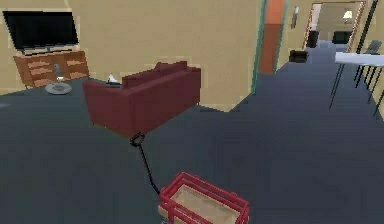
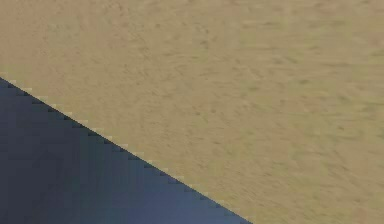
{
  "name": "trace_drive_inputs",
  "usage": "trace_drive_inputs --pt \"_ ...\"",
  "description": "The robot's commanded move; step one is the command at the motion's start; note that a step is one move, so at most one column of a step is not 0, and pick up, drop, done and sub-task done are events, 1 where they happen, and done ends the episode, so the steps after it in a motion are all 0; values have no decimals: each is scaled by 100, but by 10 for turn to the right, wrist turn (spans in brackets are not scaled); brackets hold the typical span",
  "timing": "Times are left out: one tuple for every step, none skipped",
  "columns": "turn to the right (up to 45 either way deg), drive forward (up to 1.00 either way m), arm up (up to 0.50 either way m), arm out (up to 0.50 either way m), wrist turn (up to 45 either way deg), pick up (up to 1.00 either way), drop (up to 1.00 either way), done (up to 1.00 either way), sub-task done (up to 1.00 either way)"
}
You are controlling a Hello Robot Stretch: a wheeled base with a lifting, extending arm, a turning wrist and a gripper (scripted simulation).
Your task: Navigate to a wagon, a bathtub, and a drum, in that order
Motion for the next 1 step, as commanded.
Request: trace_drive_inputs --pt "450 0 0 0 0 0 0 0 0"
